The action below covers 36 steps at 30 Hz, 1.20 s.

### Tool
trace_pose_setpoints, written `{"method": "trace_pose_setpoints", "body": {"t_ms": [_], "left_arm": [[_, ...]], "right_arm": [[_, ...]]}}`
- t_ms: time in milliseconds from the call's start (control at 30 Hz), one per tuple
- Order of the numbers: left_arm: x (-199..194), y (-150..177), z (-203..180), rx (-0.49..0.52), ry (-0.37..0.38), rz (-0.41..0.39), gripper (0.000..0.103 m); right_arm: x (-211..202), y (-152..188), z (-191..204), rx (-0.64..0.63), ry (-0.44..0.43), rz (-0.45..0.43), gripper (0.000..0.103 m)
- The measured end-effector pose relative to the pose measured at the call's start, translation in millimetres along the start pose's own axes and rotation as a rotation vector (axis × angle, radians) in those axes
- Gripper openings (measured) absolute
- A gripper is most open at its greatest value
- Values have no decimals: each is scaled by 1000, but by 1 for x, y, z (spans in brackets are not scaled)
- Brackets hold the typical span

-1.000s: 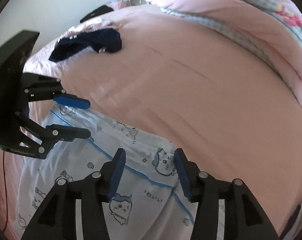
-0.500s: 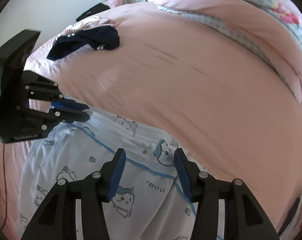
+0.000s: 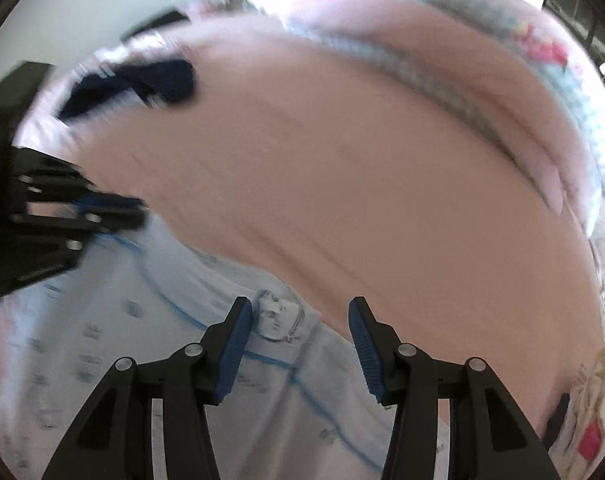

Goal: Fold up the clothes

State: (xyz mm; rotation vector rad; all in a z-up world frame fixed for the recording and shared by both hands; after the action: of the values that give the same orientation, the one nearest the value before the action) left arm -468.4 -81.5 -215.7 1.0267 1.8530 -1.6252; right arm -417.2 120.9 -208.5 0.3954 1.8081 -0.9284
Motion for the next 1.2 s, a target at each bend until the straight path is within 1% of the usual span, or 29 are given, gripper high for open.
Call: {"method": "trace_pose_setpoints", "body": {"t_ms": [33,67,100,133,167,200,233,300,333,367,400,433,467,500,533,600,667,733,800,833,867,933,967,1000,1067,1100,1133,1167,1200], "left_arm": [[-4,1,3,-24,-4,-5,8],[-8,2,7,-49,-8,-9,11],[-12,3,10,-73,-11,-14,17],[-16,4,14,-97,-15,-19,23],[-20,5,17,-122,-19,-24,40],[-25,12,28,-185,-20,-4,47],[-29,20,41,-258,-20,22,47],[-26,33,57,-373,29,66,46],[-22,41,66,-433,23,91,46],[-18,48,73,-483,33,112,44],[-16,51,75,-517,40,113,41],[-15,54,76,-547,45,109,38],[-14,53,75,-558,77,114,21],[-13,52,70,-565,123,124,3],[-11,53,68,-564,155,130,3],[-9,49,58,-490,116,135,2],[-19,48,55,-431,82,113,2],[-33,42,56,-372,21,84,2],[-47,39,58,-308,-50,66,2],[-49,37,65,-279,-86,70,2],[-47,39,67,-264,-98,91,2],[-39,46,69,-242,-113,142,3],[-38,50,71,-241,-109,150,3],[-38,55,72,-243,-104,153,3],[-39,64,74,-248,-92,159,3],[-40,65,75,-256,-84,157,3],[-42,65,76,-267,-76,153,3],[-43,66,76,-275,-71,154,3],[-44,67,77,-282,-67,154,3]], "right_arm": [[5,1,-6,55,-41,-4,51],[2,1,-13,112,-78,-19,51],[-4,0,-19,165,-109,-29,51],[-16,-1,-24,206,-141,-70,53],[-27,-2,-25,221,-162,-113,54],[-35,-2,-25,217,-174,-134,54],[-34,-2,-22,207,-180,-123,54],[-25,-1,-14,184,-186,-74,54],[-21,0,-9,172,-189,-49,52],[-16,0,-5,161,-192,-24,43],[-10,0,-4,163,-194,-4,20],[-3,-2,-3,173,-196,5,20],[4,-4,-1,184,-198,9,18],[6,-6,-1,192,-202,4,15],[7,-9,-1,198,-207,-7,13],[5,-14,0,190,-202,-32,10],[-1,-18,3,163,-175,-62,8],[-6,-22,6,147,-144,-91,5],[-6,-25,5,128,-83,-109,5],[-5,-26,5,117,-50,-117,5],[1,-28,5,115,-42,-102,5],[17,-31,4,120,-56,-46,5],[19,-33,7,118,-73,-42,6],[16,-37,11,114,-97,-51,7],[10,-43,20,105,-144,-68,18],[7,-47,24,101,-167,-77,33],[4,-50,28,96,-190,-85,45],[0,-53,33,92,-214,-94,47],[2,-56,41,54,-217,-81,47]]}}
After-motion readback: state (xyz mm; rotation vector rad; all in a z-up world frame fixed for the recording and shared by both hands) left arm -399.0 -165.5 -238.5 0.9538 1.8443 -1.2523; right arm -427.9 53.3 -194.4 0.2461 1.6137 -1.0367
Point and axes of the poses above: each gripper's, at about its wrist camera, not at the fingertips, and x roughly the way its jaws point, z to its left, y to its underside, the point moved 4 cm from there along x, roughly the way its jaws point, and after that the axes turned 9 degrees about -x, right-handed, at the moved point
